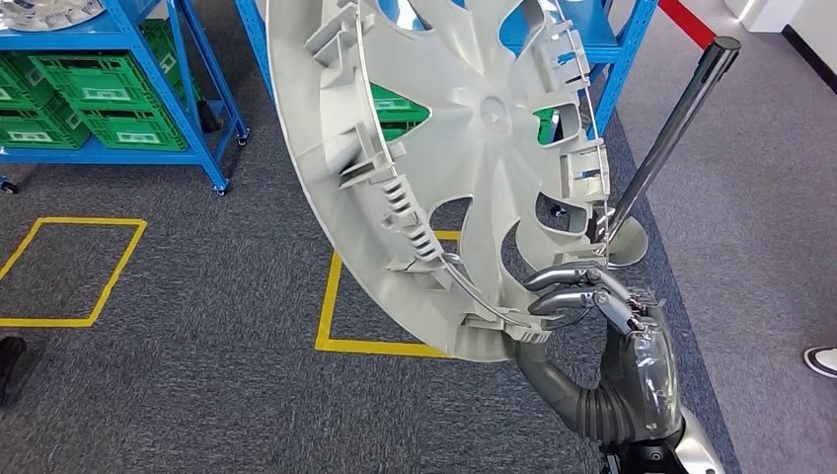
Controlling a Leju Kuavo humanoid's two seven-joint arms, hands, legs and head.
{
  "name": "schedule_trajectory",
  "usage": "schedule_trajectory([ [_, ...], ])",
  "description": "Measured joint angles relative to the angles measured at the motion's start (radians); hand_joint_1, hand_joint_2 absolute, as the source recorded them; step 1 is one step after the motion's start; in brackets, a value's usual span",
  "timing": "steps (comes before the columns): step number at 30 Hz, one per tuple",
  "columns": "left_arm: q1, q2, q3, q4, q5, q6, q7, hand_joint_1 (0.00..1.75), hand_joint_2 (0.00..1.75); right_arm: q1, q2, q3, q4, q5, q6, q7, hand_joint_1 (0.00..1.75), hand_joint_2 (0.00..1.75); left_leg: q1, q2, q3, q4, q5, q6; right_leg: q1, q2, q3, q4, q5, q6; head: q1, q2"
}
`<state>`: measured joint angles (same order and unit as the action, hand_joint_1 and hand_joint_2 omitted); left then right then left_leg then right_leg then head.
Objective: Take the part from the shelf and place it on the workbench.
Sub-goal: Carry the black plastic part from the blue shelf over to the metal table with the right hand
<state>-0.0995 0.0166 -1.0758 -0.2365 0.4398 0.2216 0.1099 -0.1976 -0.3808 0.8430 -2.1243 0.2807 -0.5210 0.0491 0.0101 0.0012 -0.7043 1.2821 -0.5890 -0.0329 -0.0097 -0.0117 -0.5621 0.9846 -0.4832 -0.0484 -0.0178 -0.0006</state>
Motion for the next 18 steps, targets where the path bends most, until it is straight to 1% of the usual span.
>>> schedule_trajectory([
  [1,0.000,0.000,0.000,0.000,0.000,0.000,0.000,0.00,1.75,0.000,0.000,0.000,0.000,0.000,0.000,0.000,1.75,1.75,0.000,0.000,0.022,-0.001,0.019,0.000,0.000,0.000,-0.017,0.006,0.008,0.001,-0.001,0.000],
  [2,-0.001,0.000,0.000,0.000,0.000,0.000,0.000,0.00,1.75,0.000,0.000,0.000,0.000,0.000,0.000,0.000,1.75,1.75,0.001,0.000,0.061,-0.038,0.046,0.002,0.000,0.001,-0.032,0.011,0.016,0.004,-0.003,0.000],
  [3,-0.002,0.000,0.000,0.000,0.000,0.000,0.000,0.00,1.75,0.000,0.000,0.000,0.000,0.000,0.000,0.001,1.75,1.75,0.001,-0.001,0.113,-0.101,0.063,0.006,0.000,0.002,-0.046,0.017,0.023,0.007,-0.005,0.000],
  [4,-0.003,0.000,0.000,0.000,0.000,0.000,0.000,0.00,1.75,0.000,0.000,0.000,0.000,0.000,0.001,0.002,1.75,1.75,-0.001,-0.002,0.167,-0.178,0.065,0.011,0.001,0.002,-0.058,0.023,0.030,0.011,-0.008,0.000],
  [5,-0.005,0.000,0.000,0.000,0.000,0.000,0.000,0.00,1.75,0.000,0.000,0.000,0.000,0.000,0.001,0.004,1.75,1.75,-0.002,-0.002,0.210,-0.244,0.057,0.016,0.002,0.003,-0.067,0.026,0.038,0.017,-0.008,0.000],
  [6,-0.007,0.000,0.000,0.000,0.000,0.001,0.000,0.00,1.75,0.000,0.000,0.000,0.000,-0.001,0.002,0.005,1.75,1.75,-0.005,-0.003,0.234,-0.288,0.046,0.022,0.002,0.002,-0.072,0.027,0.046,0.022,-0.009,0.000],
  [7,-0.007,0.000,0.000,0.000,0.000,0.001,0.000,0.00,1.75,0.000,0.000,0.000,0.000,-0.001,0.002,0.006,1.75,1.75,-0.008,-0.003,0.242,-0.308,0.042,0.029,0.002,0.002,-0.076,0.025,0.055,0.029,-0.008,0.000],
  [8,-0.007,0.000,0.000,0.000,0.000,0.001,0.000,0.00,1.75,0.000,0.000,0.000,0.000,-0.002,0.003,0.007,1.75,1.75,-0.008,-0.003,0.234,-0.314,0.048,0.036,0.001,0.002,-0.079,0.022,0.064,0.035,-0.008,0.000],
  [9,-0.006,-0.001,0.000,0.000,0.000,0.001,0.000,0.00,1.75,0.000,-0.001,0.000,0.000,-0.002,0.004,0.007,1.75,1.75,-0.007,-0.001,0.228,-0.317,0.058,0.044,0.000,0.003,-0.084,0.024,0.059,0.040,-0.007,0.000],
  [10,-0.006,-0.001,0.000,0.000,0.000,0.001,0.000,0.00,1.75,0.001,-0.001,0.000,0.000,-0.003,0.005,0.007,1.75,1.75,-0.006,0.000,0.220,-0.320,0.069,0.053,-0.001,0.004,-0.092,0.040,0.037,0.044,-0.004,0.000],
  [11,-0.006,-0.001,0.000,0.000,0.000,0.001,0.001,0.00,1.75,0.001,-0.002,0.000,0.000,-0.004,0.005,0.007,1.75,1.75,-0.004,0.002,0.210,-0.323,0.080,0.060,-0.002,0.005,-0.106,0.076,-0.002,0.048,0.000,0.000],
  [12,-0.008,-0.001,0.000,0.000,0.000,0.001,0.001,0.00,1.75,0.001,-0.002,-0.001,0.000,-0.004,0.005,0.008,1.75,1.75,-0.005,0.003,0.201,-0.323,0.090,0.066,-0.003,0.005,-0.122,0.131,-0.053,0.050,0.006,0.000],
  [13,-0.008,-0.001,0.000,0.000,0.000,0.001,0.001,0.00,1.75,0.001,-0.003,-0.001,0.000,-0.005,0.005,0.008,1.75,1.75,-0.007,0.003,0.189,-0.322,0.099,0.069,-0.003,0.005,-0.137,0.198,-0.099,0.053,0.012,0.000],
  [14,-0.008,-0.001,-0.001,0.000,0.000,0.001,0.001,0.00,1.75,0.001,-0.003,0.000,0.000,-0.005,0.006,0.008,1.75,1.75,-0.008,0.003,0.176,-0.319,0.108,0.070,-0.004,0.006,-0.147,0.258,-0.126,0.054,0.015,0.000],
  [15,-0.008,-0.001,-0.001,0.000,0.000,0.000,0.001,0.00,1.75,0.001,-0.003,0.000,0.000,-0.005,0.006,0.008,1.75,1.75,-0.010,0.003,0.162,-0.316,0.116,0.070,-0.004,0.006,-0.146,0.295,-0.129,0.055,0.017,0.000],
  [16,-0.008,-0.001,-0.001,0.000,0.000,0.000,0.001,0.00,1.75,0.001,-0.003,0.000,0.000,-0.006,0.006,0.008,1.75,1.75,-0.011,0.003,0.146,-0.311,0.124,0.069,-0.003,0.006,-0.130,0.299,-0.113,0.054,0.018,0.000],
  [17,-0.008,-0.001,-0.001,0.000,0.000,0.000,0.001,0.00,1.75,0.001,-0.003,0.000,0.000,-0.006,0.006,0.008,1.75,1.75,-0.012,0.003,0.130,-0.305,0.131,0.068,-0.003,0.006,-0.099,0.270,-0.086,0.051,0.019,0.000],
  [18,-0.008,-0.001,-0.001,0.000,0.000,0.000,0.001,0.00,1.75,0.000,-0.003,-0.001,0.000,-0.006,0.006,0.008,1.75,1.75,-0.012,0.003,0.116,-0.297,0.136,0.066,-0.002,0.005,-0.054,0.209,-0.061,0.047,0.020,0.000],
])
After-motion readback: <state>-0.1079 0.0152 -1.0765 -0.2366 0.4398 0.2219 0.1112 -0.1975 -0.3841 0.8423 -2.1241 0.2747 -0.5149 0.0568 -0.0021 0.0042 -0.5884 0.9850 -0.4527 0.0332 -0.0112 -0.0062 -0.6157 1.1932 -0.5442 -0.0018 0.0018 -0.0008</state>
